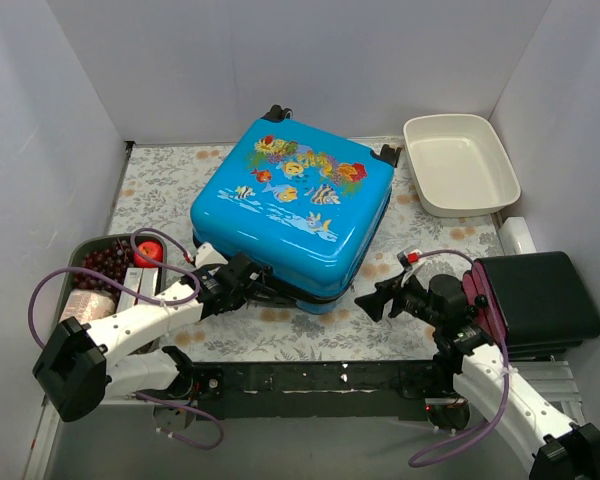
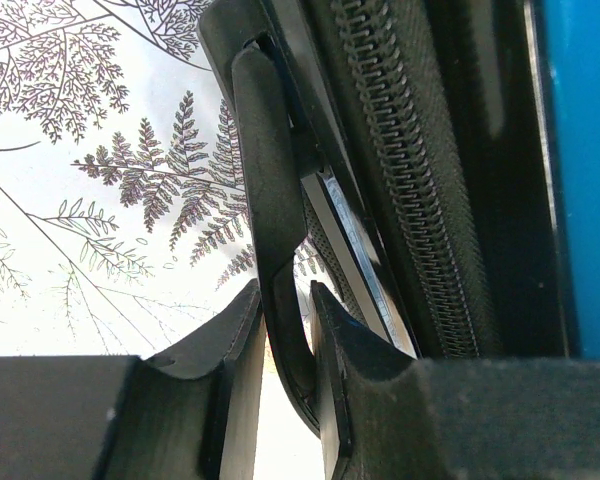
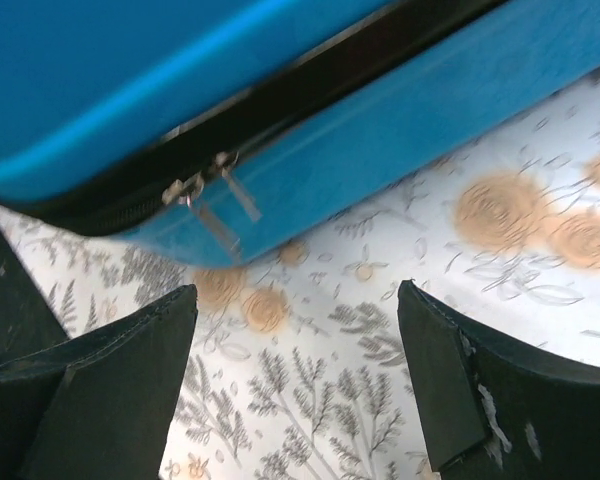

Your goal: Open, take out, and arrange the luggage

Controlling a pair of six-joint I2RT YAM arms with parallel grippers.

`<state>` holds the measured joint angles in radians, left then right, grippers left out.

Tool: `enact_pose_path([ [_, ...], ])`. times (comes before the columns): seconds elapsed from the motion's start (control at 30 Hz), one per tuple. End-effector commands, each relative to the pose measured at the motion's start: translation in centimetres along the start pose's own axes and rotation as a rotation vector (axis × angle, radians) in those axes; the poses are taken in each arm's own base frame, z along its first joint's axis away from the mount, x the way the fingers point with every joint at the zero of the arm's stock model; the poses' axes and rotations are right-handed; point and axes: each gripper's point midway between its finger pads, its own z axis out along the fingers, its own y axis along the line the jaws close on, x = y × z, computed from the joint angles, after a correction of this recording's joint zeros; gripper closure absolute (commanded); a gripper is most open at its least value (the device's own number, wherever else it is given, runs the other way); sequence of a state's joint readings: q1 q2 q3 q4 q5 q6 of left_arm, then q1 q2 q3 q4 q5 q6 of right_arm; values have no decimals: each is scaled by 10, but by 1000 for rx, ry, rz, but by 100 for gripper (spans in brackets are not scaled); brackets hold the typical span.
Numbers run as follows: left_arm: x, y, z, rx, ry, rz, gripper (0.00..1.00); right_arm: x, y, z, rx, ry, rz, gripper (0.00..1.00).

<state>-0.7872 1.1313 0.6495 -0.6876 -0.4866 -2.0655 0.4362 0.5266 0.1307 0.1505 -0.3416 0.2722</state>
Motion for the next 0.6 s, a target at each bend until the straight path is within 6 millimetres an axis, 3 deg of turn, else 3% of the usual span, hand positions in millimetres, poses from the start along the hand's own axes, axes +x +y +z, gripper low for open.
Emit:
enact_pose_path([
  [0.0, -4, 38, 9, -143, -40, 67, 100, -2, 30, -3, -180, -38, -15, 13],
  [0.13, -6, 35, 9, -130, -45, 68, 100, -6, 57, -9, -353, -82, -107, 14],
  [0.33, -6, 32, 5, -111, -39, 64, 100, -29, 59, -5, -356, -157, -173, 15],
  [0.57, -5, 32, 5, -90, -34, 46, 100, -30, 68, 1, -425, -127, -144, 21],
])
